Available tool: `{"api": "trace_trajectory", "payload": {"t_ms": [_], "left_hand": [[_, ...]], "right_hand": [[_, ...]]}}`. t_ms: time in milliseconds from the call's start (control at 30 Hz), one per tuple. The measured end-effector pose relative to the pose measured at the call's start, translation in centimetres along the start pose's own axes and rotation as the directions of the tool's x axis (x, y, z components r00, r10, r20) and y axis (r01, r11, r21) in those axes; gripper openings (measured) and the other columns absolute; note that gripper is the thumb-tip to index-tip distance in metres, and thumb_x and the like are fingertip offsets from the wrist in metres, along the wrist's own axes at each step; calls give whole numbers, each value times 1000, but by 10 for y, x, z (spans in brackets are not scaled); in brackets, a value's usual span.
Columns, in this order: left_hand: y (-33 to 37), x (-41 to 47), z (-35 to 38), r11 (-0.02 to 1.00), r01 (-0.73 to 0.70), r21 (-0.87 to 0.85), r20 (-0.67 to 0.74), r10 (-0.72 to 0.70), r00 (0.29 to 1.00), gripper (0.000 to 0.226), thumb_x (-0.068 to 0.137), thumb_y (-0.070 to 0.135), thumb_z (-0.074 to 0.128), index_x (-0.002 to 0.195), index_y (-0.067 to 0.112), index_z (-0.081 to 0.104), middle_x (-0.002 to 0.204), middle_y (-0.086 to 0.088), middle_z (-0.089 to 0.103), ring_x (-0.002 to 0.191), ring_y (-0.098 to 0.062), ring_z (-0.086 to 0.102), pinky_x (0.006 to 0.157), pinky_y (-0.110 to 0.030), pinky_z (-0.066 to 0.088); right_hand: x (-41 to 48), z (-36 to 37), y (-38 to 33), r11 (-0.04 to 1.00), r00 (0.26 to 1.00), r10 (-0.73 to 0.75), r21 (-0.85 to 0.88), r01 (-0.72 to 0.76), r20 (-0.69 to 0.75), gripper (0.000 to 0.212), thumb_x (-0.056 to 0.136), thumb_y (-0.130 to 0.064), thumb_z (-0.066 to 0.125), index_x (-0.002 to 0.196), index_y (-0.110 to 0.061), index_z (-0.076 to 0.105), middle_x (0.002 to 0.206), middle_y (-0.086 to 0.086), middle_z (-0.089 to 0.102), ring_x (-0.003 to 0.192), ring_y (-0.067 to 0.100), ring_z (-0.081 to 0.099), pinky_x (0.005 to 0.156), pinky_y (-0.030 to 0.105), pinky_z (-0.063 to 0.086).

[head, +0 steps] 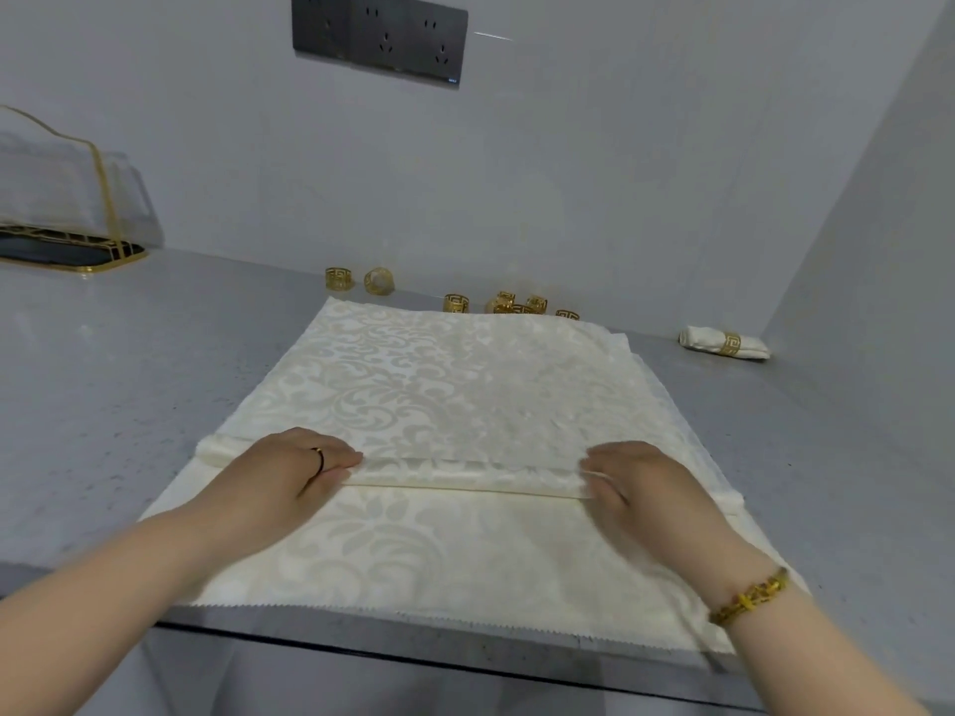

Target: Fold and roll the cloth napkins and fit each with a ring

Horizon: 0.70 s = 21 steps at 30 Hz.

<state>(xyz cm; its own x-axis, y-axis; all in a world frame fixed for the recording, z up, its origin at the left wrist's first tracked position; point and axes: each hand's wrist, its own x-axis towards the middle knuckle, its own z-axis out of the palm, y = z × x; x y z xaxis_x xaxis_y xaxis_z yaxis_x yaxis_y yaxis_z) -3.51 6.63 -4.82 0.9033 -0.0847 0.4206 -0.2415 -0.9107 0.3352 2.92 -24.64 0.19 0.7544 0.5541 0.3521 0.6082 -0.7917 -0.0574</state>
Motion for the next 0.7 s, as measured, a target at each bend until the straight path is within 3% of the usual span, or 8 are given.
{"api": "trace_trajectory", "payload": {"t_ms": [33,67,133,200,300,433,567,700], "left_hand": [[1,0,0,1000,12,18,12,-12,1000,57,81,49,29,123,22,57,124,12,55,118,-4,43,98,-11,22],[1,0,0,999,21,25,24,-21,999,47,87,43,34,124,22,56,126,11,55,121,-6,42,98,-11,22],[2,1,0,999,37,29,41,-38,998,33,95,29,43,125,23,54,129,11,52,123,-6,40,98,-10,21],[4,1,0,998,42,38,41,-43,998,33,94,24,45,126,23,53,131,10,52,125,-7,39,99,-10,21],[7,-1,-2,995,99,32,52,-101,994,33,93,24,47,126,23,53,131,9,51,125,-6,38,100,-12,22],[7,5,-13,979,164,121,95,-176,980,35,90,38,50,124,30,52,126,15,50,120,-7,41,95,-17,30],[-7,19,-40,899,382,214,313,-433,845,37,80,53,57,108,30,50,112,9,50,107,-11,48,87,-22,38],[-20,26,-68,855,486,179,457,-510,729,31,77,43,66,70,20,47,73,8,51,71,-8,47,59,-15,35]], "right_hand": [[6,3,-14,998,996,-64,19,65,-54,13,71,-9,62,78,-9,73,82,8,73,78,27,69,69,27,53],[13,5,-33,986,987,-147,70,151,-67,17,74,-11,61,84,-11,74,90,8,73,83,24,69,75,23,50],[30,11,-71,958,978,-206,197,210,-42,28,91,-14,49,114,-10,64,124,7,60,116,20,55,96,21,37],[42,23,-97,933,972,-227,300,199,63,35,96,-12,40,129,-10,50,140,5,45,130,17,39,105,19,25],[48,47,-112,915,955,-251,361,181,156,37,96,-7,35,131,-8,46,142,6,42,132,18,35,104,17,21],[42,62,-110,910,961,-233,384,160,150,39,96,-6,34,133,-12,45,145,2,38,135,14,31,106,12,16],[44,63,-110,904,955,-235,401,147,179,41,96,-6,34,135,-16,42,146,1,35,135,14,28,105,11,15],[42,61,-112,903,953,-246,399,160,175,42,96,-5,33,135,-17,42,146,1,35,135,15,28,107,15,17]]}}
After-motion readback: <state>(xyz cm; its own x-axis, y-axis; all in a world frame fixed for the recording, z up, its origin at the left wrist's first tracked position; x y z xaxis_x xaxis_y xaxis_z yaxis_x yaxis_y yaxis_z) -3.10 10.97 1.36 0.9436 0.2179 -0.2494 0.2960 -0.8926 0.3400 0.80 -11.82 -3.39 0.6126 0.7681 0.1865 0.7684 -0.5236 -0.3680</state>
